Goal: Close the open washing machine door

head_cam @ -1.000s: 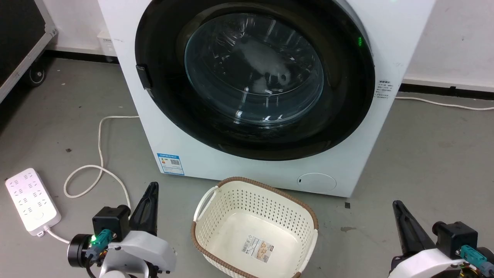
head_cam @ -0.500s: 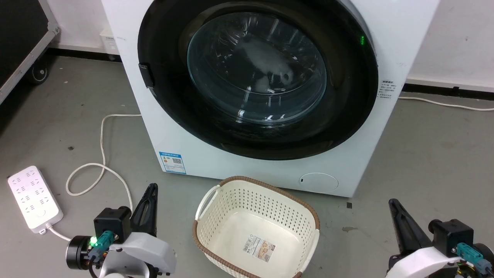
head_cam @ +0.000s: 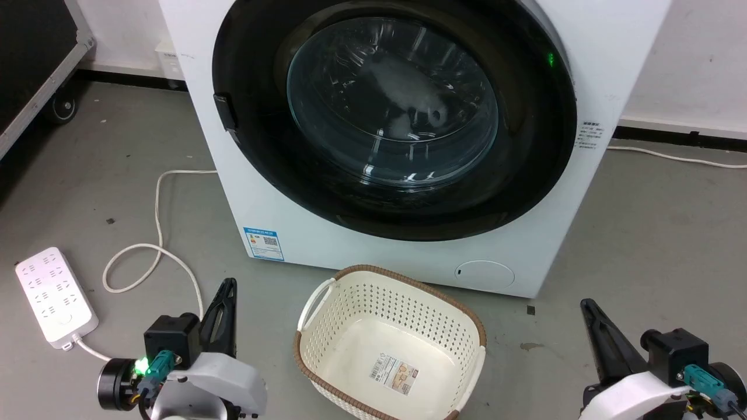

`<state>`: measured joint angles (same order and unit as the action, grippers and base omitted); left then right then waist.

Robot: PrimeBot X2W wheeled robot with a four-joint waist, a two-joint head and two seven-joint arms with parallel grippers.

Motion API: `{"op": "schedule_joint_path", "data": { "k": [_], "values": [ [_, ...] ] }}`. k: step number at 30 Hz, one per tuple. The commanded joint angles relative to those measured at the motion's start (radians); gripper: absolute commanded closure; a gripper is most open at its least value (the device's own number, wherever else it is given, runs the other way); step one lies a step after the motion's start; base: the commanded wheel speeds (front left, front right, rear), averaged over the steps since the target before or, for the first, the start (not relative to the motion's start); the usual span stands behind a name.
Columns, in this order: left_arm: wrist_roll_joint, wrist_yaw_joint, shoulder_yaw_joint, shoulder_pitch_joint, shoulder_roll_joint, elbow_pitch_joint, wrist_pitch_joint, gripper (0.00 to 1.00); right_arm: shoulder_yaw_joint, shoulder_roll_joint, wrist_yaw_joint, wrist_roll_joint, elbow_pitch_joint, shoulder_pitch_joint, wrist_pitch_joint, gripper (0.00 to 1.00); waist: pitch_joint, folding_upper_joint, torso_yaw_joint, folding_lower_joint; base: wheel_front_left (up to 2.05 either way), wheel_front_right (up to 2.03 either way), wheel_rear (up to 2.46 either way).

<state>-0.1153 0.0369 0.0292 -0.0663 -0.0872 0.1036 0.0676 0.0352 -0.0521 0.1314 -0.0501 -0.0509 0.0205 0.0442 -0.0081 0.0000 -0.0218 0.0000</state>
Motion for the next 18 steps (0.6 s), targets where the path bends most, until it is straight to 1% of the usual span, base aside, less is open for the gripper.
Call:
{"op": "schedule_joint_path", "data": {
  "k": [1, 18],
  "values": [
    [0.01, -0.005, -0.003, 0.017, 0.003, -0.009, -0.005, 1.0, -0.003, 0.001, 0.0, 0.009, 0.01, -0.011, -0.006, 1.0, 0.0, 0.0, 0.001, 0.0, 0.0, 0.0, 0.0],
    [0.055, -0.018, -0.014, 0.038, 0.017, -0.049, -0.031, 1.0, -0.016, 0.001, -0.001, 0.026, 0.027, -0.015, -0.022, 1.0, 0.004, 0.0, 0.01, 0.0, 0.0, 0.0, 0.0]
  ]
}}
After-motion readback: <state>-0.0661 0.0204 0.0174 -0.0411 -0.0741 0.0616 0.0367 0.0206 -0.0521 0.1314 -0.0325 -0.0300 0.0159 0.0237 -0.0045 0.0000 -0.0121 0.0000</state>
